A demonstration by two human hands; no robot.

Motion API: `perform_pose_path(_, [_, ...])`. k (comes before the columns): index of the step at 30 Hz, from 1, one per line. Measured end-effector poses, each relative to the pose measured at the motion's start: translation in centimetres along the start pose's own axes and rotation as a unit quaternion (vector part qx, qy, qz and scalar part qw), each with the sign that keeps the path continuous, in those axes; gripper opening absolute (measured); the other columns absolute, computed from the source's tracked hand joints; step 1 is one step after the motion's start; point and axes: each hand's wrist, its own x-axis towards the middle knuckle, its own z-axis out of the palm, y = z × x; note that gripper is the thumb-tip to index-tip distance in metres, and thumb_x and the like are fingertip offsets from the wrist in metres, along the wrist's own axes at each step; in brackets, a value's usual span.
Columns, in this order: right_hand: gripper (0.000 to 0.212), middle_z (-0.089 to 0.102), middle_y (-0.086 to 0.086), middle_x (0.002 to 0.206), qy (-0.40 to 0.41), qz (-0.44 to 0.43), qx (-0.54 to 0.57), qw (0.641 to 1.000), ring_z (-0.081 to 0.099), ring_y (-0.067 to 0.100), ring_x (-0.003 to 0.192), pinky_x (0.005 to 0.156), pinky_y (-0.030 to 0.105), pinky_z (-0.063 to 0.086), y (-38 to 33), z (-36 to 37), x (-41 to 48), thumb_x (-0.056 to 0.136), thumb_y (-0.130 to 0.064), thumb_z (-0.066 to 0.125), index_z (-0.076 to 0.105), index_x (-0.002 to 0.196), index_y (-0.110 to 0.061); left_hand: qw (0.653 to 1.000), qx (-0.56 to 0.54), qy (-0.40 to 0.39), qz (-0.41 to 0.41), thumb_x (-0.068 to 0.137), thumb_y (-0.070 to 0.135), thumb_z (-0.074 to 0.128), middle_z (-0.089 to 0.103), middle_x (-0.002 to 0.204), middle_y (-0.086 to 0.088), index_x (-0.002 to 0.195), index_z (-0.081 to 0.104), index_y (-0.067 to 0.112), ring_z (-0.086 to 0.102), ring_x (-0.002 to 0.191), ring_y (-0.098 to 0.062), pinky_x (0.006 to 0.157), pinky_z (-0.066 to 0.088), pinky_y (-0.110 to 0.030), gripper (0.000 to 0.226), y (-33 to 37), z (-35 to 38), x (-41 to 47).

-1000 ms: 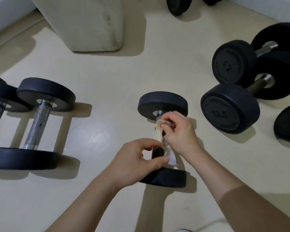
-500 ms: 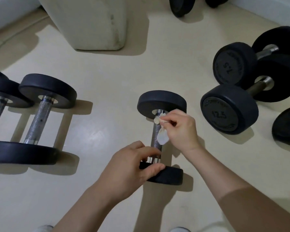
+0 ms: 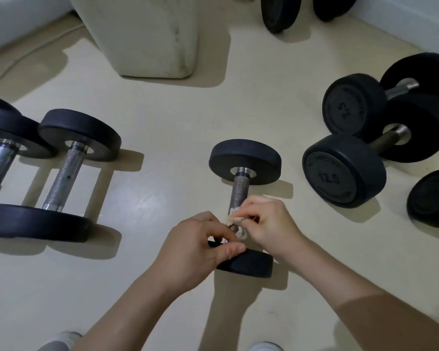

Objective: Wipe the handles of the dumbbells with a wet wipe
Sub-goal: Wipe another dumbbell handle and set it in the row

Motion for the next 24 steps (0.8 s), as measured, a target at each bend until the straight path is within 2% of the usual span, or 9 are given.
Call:
perform_pose_path(3, [0.012, 0.067, 0.004, 0.081, 0.13, 0.0, -0.023, 0.991, 0.058, 0.008, 0.076, 0.074, 0.02, 0.048, 0.9, -0.2, 4.1, 0.077, 0.003, 0.068, 0.076, 0.082, -0.005, 0.999, -0.031, -0.011, -0.021, 0.073, 0.045, 0.076, 0.06, 0.083, 0.013, 0.072, 0.072, 0.039, 0.056, 0.079, -0.002, 0.068, 0.043, -0.018, 0.008, 0.3, 0.1, 0.3])
perform_pose_path(4, [0.014, 0.067, 0.006, 0.081, 0.146, 0.007, -0.022, 0.989, 0.058, 0.009, 0.076, 0.074, 0.019, 0.048, 0.9, 0.2, 4.2, 0.077, 0.004, 0.067, 0.076, 0.083, -0.005, 0.999, -0.03, -0.014, -0.028, 0.073, 0.045, 0.076, 0.059, 0.082, 0.011, 0.071, 0.072, 0.038, 0.054, 0.077, -0.002, 0.067, 0.042, -0.019, 0.009, 0.3, 0.0, 0.4])
perform_pose_path(9, [0.018, 0.065, -0.008, 0.082, -0.011, -0.004, 0.013, 1.0, 0.061, 0.003, 0.078, 0.073, 0.016, 0.048, 0.5, 0.2, -0.2, 0.075, 0.002, 0.07, 0.077, 0.085, -0.012, 0.999, -0.026, -0.032, -0.032, 0.075, 0.044, 0.076, 0.049, 0.069, 0.009, 0.071, 0.07, 0.037, 0.045, 0.063, 0.0, 0.056, 0.032, -0.017, 0.01, 0.2, -0.2, 0.5])
perform_pose_path(13, [0.015, 0.065, 0.0, 0.08, 0.162, -0.003, 0.004, 0.987, 0.055, 0.002, 0.077, 0.072, 0.006, 0.042, 1.8, 0.3, 4.0, 0.074, 0.004, 0.069, 0.076, 0.082, -0.007, 0.999, -0.036, -0.027, -0.029, 0.076, 0.043, 0.076, 0.048, 0.069, 0.01, 0.076, 0.073, 0.033, 0.044, 0.062, -0.002, 0.056, 0.031, -0.016, 0.011, 0.0, -0.1, 0.6])
perform_pose_path(14, [0.016, 0.065, -0.003, 0.08, 0.159, 0.009, 0.021, 0.987, 0.057, 0.002, 0.077, 0.073, 0.008, 0.043, 1.6, 0.7, 3.4, 0.074, 0.004, 0.069, 0.076, 0.083, -0.008, 0.999, -0.035, -0.031, -0.028, 0.076, 0.043, 0.076, 0.047, 0.067, 0.01, 0.076, 0.074, 0.032, 0.043, 0.061, -0.002, 0.056, 0.031, -0.016, 0.011, -0.1, -0.3, 0.7])
perform_pose_path(16, [0.017, 0.065, -0.014, 0.079, 0.087, 0.018, 0.071, 0.993, 0.06, 0.003, 0.076, 0.071, 0.014, 0.046, 1.2, 1.4, 0.6, 0.074, 0.0, 0.071, 0.077, 0.084, -0.012, 0.998, -0.05, -0.035, -0.034, 0.077, 0.041, 0.076, 0.043, 0.06, 0.01, 0.075, 0.073, 0.03, 0.04, 0.056, -0.004, 0.052, 0.029, -0.016, 0.012, -0.3, -0.6, 0.7])
perform_pose_path(18, [0.017, 0.065, -0.015, 0.076, 0.042, 0.028, 0.104, 0.993, 0.061, 0.005, 0.074, 0.067, 0.016, 0.046, 1.2, 1.2, -0.6, 0.073, -0.003, 0.072, 0.077, 0.084, -0.016, 0.997, -0.057, -0.043, -0.039, 0.08, 0.038, 0.073, 0.039, 0.052, 0.01, 0.073, 0.071, 0.027, 0.036, 0.051, -0.006, 0.05, 0.027, -0.017, 0.012, -0.2, -0.9, 0.8])
perform_pose_path(22, [0.021, 0.065, -0.003, 0.078, 0.203, 0.089, 0.103, 0.97, 0.059, 0.003, 0.073, 0.066, 0.015, 0.044, 2.1, 0.9, 3.7, 0.079, -0.001, 0.07, 0.074, 0.084, -0.02, 0.997, -0.02, -0.055, -0.047, 0.082, 0.029, 0.062, 0.039, 0.049, 0.01, 0.072, 0.066, 0.023, 0.036, 0.05, -0.006, 0.051, 0.032, -0.02, 0.012, 0.2, -0.7, 1.0])
perform_pose_path(24, [0.024, 0.066, -0.003, 0.079, 0.199, 0.109, 0.124, 0.966, 0.061, 0.005, 0.075, 0.066, 0.017, 0.047, 1.4, 1.7, 2.7, 0.08, -0.001, 0.069, 0.074, 0.086, -0.024, 0.998, -0.002, -0.039, -0.055, 0.08, 0.028, 0.061, 0.042, 0.05, 0.01, 0.071, 0.064, 0.023, 0.038, 0.05, -0.006, 0.052, 0.035, -0.02, 0.011, 0.0, -0.5, 1.1])
